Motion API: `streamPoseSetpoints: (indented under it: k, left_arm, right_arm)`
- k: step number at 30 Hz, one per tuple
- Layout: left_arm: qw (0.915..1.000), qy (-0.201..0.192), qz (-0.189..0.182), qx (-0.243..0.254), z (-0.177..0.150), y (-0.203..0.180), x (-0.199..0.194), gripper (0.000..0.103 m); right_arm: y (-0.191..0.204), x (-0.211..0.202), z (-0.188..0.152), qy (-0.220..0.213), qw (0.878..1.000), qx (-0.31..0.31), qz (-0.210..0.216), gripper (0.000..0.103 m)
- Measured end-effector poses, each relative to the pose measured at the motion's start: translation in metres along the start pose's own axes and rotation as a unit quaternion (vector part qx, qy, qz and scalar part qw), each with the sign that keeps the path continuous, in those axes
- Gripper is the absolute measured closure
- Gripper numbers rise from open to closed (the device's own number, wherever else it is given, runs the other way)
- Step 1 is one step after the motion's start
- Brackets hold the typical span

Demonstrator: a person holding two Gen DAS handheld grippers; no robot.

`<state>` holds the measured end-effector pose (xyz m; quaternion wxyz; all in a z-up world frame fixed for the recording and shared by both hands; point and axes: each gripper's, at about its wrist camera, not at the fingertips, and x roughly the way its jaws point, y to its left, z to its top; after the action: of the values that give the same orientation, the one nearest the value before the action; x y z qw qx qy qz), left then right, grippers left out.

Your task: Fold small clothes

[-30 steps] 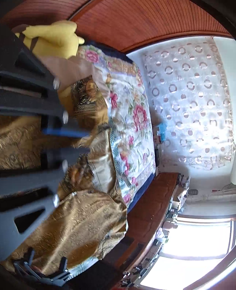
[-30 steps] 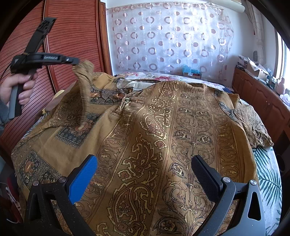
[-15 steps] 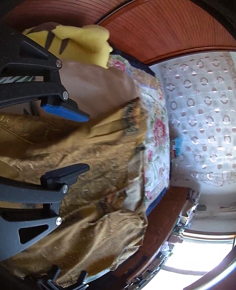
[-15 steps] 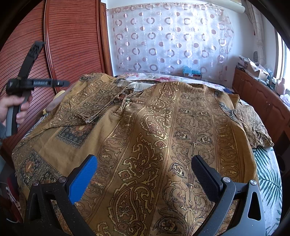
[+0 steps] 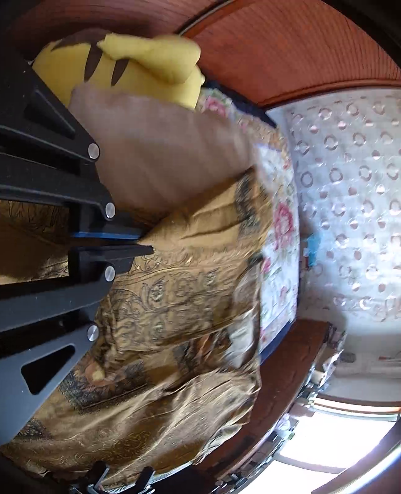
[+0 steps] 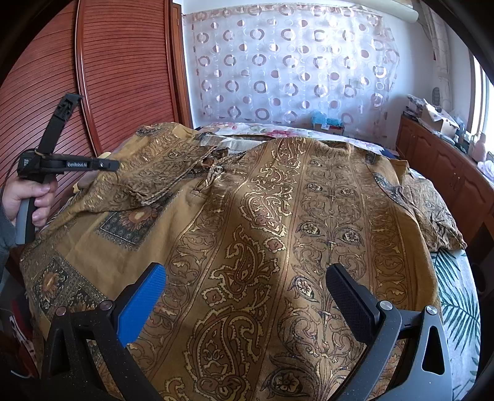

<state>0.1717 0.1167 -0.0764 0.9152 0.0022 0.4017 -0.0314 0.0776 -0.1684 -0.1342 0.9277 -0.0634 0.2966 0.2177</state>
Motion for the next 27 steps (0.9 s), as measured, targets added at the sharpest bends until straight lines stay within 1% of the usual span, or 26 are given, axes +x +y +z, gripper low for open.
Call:
streamPoseSetpoints:
  k: [2,5,7,9,11,12,13,14,16,19,21,22,25,27]
  left_arm:
    - [0.9998,-0.009,0.014,-0.009,0.005,0.014,-0.008,0.100]
    - [0.9992,-0.012,0.033,-0.019,0.011,0.034,-0.013,0.100]
    - [0.9994,-0.005,0.024,-0.024,0.013,0.045,-0.011,0.099]
    - [0.9994,0.000,0.023,-0.026,0.012,0.050,-0.008,0.095]
    - [0.9993,0.008,0.020,-0.031,0.010,0.054,-0.005,0.082]
    - [0.9993,0.009,0.012,-0.033,0.008,0.054,-0.004,0.079]
    - [0.9993,0.009,-0.002,-0.036,0.007,0.055,-0.005,0.072]
    - [0.9992,0.003,-0.011,-0.038,0.004,0.056,-0.008,0.062]
    - [0.9988,-0.014,-0.025,-0.039,0.004,0.054,-0.015,0.055]
    - [0.9979,-0.035,-0.034,-0.042,0.012,0.054,-0.023,0.055]
    - [0.9970,-0.057,-0.018,-0.050,0.022,0.056,-0.028,0.055]
    - [0.9960,-0.065,-0.016,-0.058,0.031,0.058,-0.028,0.055]
    - [0.9946,-0.072,-0.024,-0.070,0.050,0.064,-0.018,0.055]
    - [0.9954,-0.064,-0.015,-0.071,0.062,0.066,-0.004,0.055]
  right_arm:
    - [0.000,0.000,0.000,0.000,1.000,0.000,0.000,0.000]
    - [0.000,0.000,0.000,0.000,1.000,0.000,0.000,0.000]
    - [0.000,0.000,0.000,0.000,1.000,0.000,0.000,0.000]
    - [0.001,0.000,0.000,0.001,1.000,0.000,0.001,0.000]
    - [0.001,0.001,0.000,0.002,1.000,-0.001,0.001,0.000]
    - [0.001,0.000,0.000,0.002,1.000,-0.001,0.001,0.000]
    - [0.001,0.001,0.000,0.002,1.000,-0.001,0.001,0.000]
    - [0.001,0.001,0.000,0.002,1.000,-0.001,0.001,0.000]
    - [0.001,0.001,0.000,0.003,1.000,-0.001,0.001,0.000]
    - [0.001,0.001,0.000,0.003,1.000,-0.001,0.001,0.000]
    - [0.001,0.001,0.000,0.003,1.000,-0.001,0.001,0.000]
    - [0.001,0.002,0.000,0.004,1.000,-0.002,0.001,0.000]
    - [0.002,0.002,-0.001,0.005,1.000,-0.003,0.001,0.000]
    - [0.001,0.002,-0.001,0.005,1.000,-0.004,0.001,0.000]
